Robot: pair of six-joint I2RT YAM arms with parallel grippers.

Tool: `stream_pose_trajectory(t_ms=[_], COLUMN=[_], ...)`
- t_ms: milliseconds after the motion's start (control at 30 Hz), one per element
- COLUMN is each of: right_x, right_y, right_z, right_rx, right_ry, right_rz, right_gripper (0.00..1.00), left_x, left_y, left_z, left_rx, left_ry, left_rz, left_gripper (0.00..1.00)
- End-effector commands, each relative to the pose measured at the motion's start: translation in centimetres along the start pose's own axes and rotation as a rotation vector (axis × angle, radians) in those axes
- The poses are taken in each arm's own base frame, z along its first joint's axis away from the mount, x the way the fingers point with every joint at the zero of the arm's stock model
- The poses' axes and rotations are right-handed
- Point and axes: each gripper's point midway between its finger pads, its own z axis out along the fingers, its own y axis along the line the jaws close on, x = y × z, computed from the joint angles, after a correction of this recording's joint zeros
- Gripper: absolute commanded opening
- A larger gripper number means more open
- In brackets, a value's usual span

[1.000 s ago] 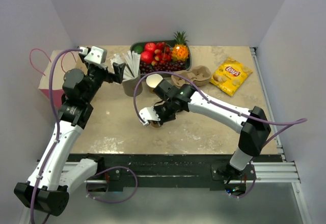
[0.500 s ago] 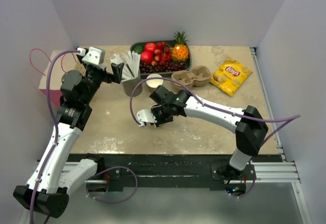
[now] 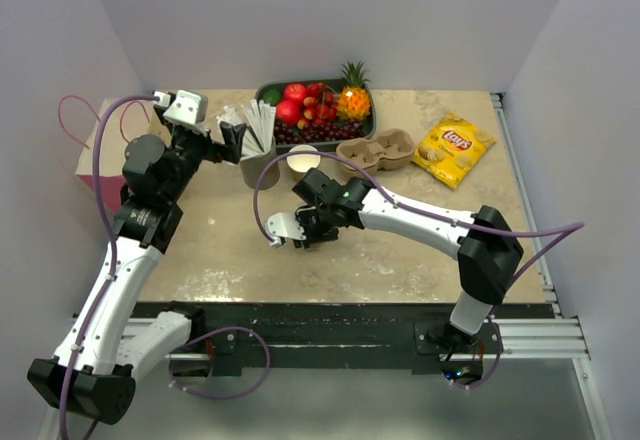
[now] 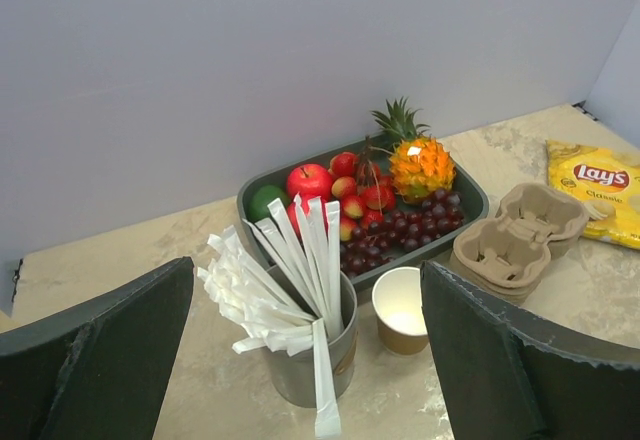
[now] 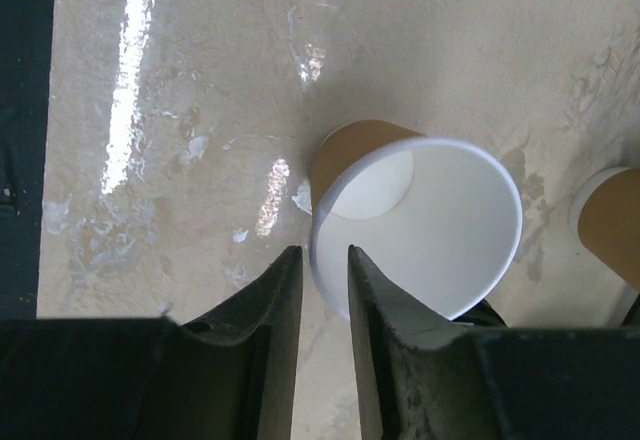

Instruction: Pack the takeout coffee

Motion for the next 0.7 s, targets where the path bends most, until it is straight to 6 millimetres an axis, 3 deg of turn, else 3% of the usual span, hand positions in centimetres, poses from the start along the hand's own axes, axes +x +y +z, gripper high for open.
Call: stream_pose_trajectory(t_ms=[0, 33, 133, 267, 300, 367, 500, 667], right_x=[-1.6, -1.6, -1.9, -3.2, -2.2, -2.0, 2.4, 9.9], right_y=[-1.1, -0.6, -0.7, -3.9, -5.5, -7.7, -11.5, -12.4], right_z=[-1.1, -1.3, -2.8, -6.9, -8.0, -9.6, -10.9, -9.5], right_rx=[0.016, -0.016, -0.056, -0.004, 0.027, 0.068, 0.15, 0.158], right_ry=[-0.062, -0.07, -0.088, -0.193, -0.212, -0.277, -0.293, -0.244], right_rz=[0.037, 0.044, 0.057, 0.136, 0.215, 0.293, 0.48, 0.667], right_gripper=[0.34, 0.43, 0.52, 0.52, 0.52, 0.48, 0.41, 0.32], left_x=[-1.2, -1.4, -1.4, -1.4, -1.4, -1.3, 0.0, 3.1], left_y=[-0.2, -0.2, -0.3, -0.2, -0.2, -0.7, -2.5, -3.8], left_z=[0.0, 0.0, 0.0, -0.1, -0.1, 0.0, 0.3, 0.9], left_rx=[0.011, 0.011, 0.017, 0.024, 0.032, 0.076, 0.207, 0.301], left_ry=[-0.029, -0.032, -0.027, -0.027, -0.028, -0.027, 0.005, 0.082], left_rz=[-0.002, 0.003, 0.012, 0.073, 0.09, 0.151, 0.238, 0.227], left_gripper=[0.99, 0.99, 0.99, 0.99, 0.99, 0.99, 0.99, 0.99])
